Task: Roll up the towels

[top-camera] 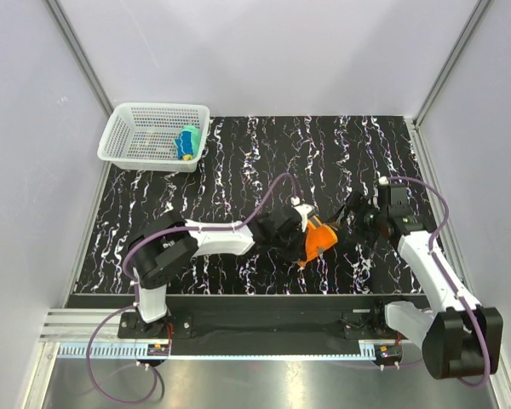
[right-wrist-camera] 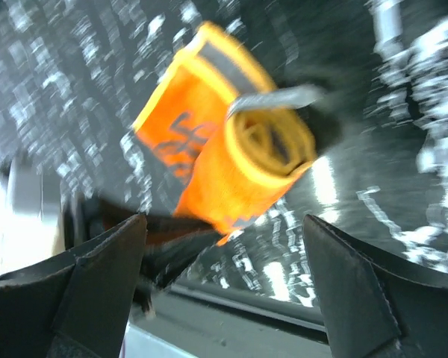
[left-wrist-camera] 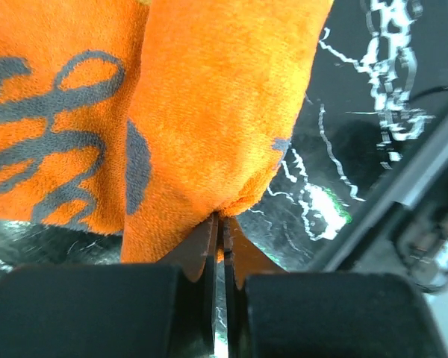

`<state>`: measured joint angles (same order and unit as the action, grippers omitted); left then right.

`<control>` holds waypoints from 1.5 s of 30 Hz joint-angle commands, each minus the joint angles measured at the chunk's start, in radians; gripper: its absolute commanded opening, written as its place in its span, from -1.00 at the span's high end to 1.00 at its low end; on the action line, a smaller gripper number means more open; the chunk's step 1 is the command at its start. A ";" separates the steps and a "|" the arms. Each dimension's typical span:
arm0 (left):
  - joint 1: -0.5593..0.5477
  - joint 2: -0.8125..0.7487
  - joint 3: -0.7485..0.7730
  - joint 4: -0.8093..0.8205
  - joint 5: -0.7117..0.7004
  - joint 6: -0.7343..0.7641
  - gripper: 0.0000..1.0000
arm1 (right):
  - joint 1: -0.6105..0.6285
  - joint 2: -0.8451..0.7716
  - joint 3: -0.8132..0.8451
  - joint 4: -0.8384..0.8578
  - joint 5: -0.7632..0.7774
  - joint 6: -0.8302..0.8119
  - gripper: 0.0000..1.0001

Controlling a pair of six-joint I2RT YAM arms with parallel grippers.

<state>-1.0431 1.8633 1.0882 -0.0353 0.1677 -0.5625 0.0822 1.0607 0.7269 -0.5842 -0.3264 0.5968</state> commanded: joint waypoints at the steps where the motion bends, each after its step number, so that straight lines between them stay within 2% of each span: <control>1: 0.035 -0.032 -0.021 0.091 0.165 -0.091 1.00 | -0.004 -0.094 -0.090 0.151 -0.206 0.044 -0.84; 4: 0.048 -0.042 0.027 0.038 0.164 -0.083 1.00 | -0.002 -0.152 -0.150 0.162 -0.227 0.054 -0.85; 6: 0.048 -0.041 0.085 -0.032 0.119 -0.030 0.93 | -0.002 -0.166 -0.179 0.161 -0.229 0.054 -0.85; 7: 0.048 -0.033 0.102 -0.082 0.074 -0.013 0.74 | -0.002 -0.169 -0.185 0.155 -0.230 0.049 -0.86; 9: 0.048 -0.026 0.130 -0.127 0.017 0.031 0.52 | -0.002 -0.180 -0.204 0.149 -0.238 0.051 -0.85; 10: 0.048 -0.018 0.134 -0.135 0.001 0.045 0.26 | -0.002 -0.186 -0.205 0.143 -0.235 0.047 -0.86; 14: 0.048 -0.004 0.125 -0.138 -0.037 0.088 -0.09 | -0.002 -0.212 -0.198 0.110 -0.214 0.032 -0.86; 21: 0.019 0.010 0.137 -0.170 -0.148 0.165 -0.16 | -0.002 -0.217 -0.170 0.089 -0.204 0.021 -0.86; 27: -0.038 -0.055 0.162 -0.202 -0.325 0.236 -0.21 | -0.002 -0.222 -0.153 0.069 -0.203 0.015 -0.86; 31: -0.038 -0.033 0.188 -0.215 -0.362 0.245 -0.22 | -0.001 -0.220 -0.173 0.070 -0.197 0.003 -0.84; 35: -0.038 -0.027 0.206 -0.216 -0.390 0.259 -0.22 | 0.008 -0.200 -0.175 0.066 -0.119 -0.005 -0.82; 39: -0.029 -0.039 0.222 -0.218 -0.395 0.266 -0.23 | 0.013 -0.095 -0.143 0.085 -0.017 0.072 -0.82; 45: 0.015 -0.012 0.245 -0.210 -0.340 0.273 -0.24 | 0.123 0.103 -0.112 0.225 0.044 0.167 -0.82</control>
<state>-1.0576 1.8683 1.2903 -0.2752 -0.1837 -0.3107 0.1543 1.1023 0.5671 -0.4648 -0.3450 0.6922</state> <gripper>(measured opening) 0.614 0.915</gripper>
